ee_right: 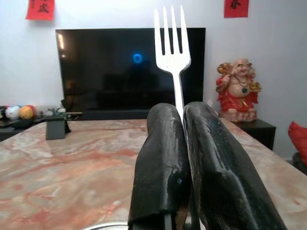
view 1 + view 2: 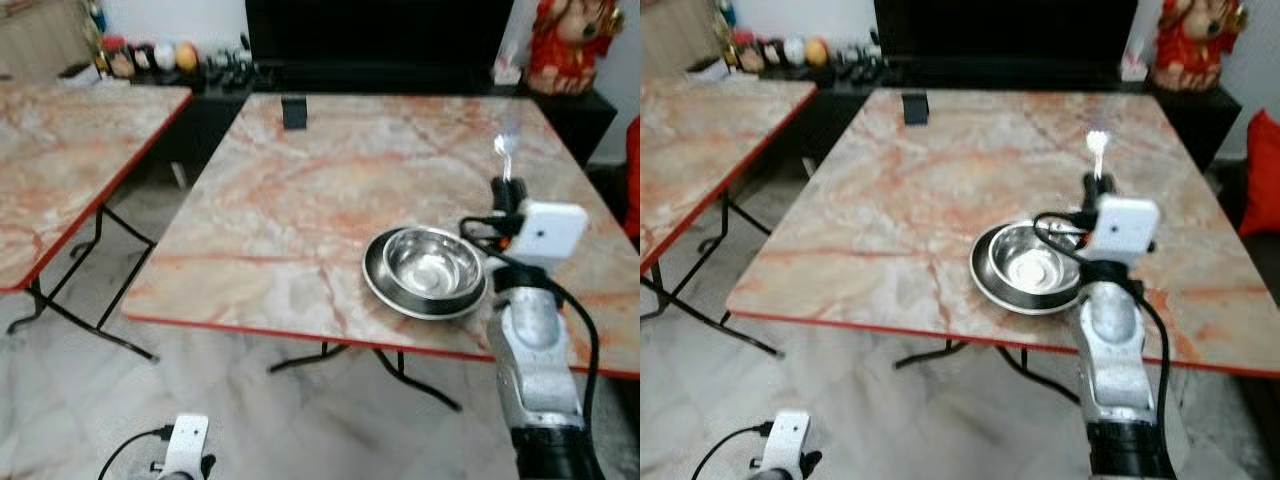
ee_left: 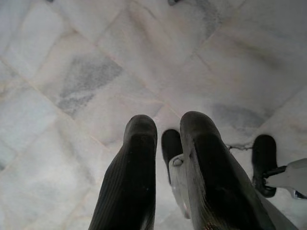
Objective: Setting the table
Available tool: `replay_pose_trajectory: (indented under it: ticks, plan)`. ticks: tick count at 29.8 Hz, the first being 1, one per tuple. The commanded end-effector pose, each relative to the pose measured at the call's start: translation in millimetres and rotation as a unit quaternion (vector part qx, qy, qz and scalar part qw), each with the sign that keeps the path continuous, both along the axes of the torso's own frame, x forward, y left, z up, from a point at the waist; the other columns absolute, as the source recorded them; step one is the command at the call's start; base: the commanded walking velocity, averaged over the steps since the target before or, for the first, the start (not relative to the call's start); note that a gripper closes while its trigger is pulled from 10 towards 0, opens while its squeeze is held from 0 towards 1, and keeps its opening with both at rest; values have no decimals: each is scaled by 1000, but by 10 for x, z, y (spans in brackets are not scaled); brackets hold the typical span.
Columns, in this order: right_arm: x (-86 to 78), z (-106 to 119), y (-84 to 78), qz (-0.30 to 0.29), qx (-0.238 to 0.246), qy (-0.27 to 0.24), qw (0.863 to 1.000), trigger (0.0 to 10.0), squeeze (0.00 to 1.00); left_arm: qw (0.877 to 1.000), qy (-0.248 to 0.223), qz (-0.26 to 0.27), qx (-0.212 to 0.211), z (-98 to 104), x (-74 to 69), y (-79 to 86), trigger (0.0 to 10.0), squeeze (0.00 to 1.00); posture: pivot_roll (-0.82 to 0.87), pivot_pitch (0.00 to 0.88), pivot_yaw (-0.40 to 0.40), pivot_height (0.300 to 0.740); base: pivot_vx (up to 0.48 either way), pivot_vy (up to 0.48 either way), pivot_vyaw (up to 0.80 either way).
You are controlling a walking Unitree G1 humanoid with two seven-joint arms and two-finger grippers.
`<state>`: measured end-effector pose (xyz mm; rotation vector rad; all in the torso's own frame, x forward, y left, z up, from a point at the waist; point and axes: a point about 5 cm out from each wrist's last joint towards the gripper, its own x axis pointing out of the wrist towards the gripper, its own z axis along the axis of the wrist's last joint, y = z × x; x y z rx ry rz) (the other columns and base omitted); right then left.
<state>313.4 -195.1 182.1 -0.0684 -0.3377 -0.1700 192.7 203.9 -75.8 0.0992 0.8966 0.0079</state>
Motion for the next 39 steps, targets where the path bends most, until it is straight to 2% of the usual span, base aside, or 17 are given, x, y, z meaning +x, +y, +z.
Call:
replay_pose_trajectory:
  ticks: [1, 8, 15, 28, 39]
  plan:
    - [37, 23, 65, 10, 7, 2, 1000, 10000, 0, 1000, 11, 8, 7, -10, -45, 91, 10000, 0, -31, 0, 1, 740, 0, 0, -788]
    - [55, 17, 75, 12, 9, 5, 1000, 10000, 0, 1000, 10, 7, 8, -6, -38, 93, 10000, 0, -30, 0, 3, 740, 0, 0, -774]
    - [46, 13, 114, 18, 7, 2, 1000, 10000, 0, 1000, 10, 1, 10, -3, -33, 94, 10000, 0, -28, 0, 4, 740, 0, 0, 0]
    - [56, 8, 93, 17, 4, 8, 1000, 10000, 0, 1000, 10, 1, 11, -2, -32, 94, 10000, 0, -28, 0, 2, 740, 0, -367, 0]
    - [78, -24, 88, 14, 10, 28, 999, 10000, 0, 1000, 11, 5, 9, -5, -37, 93, 10000, 0, -28, 0, 0, 740, 0, 0, 0]
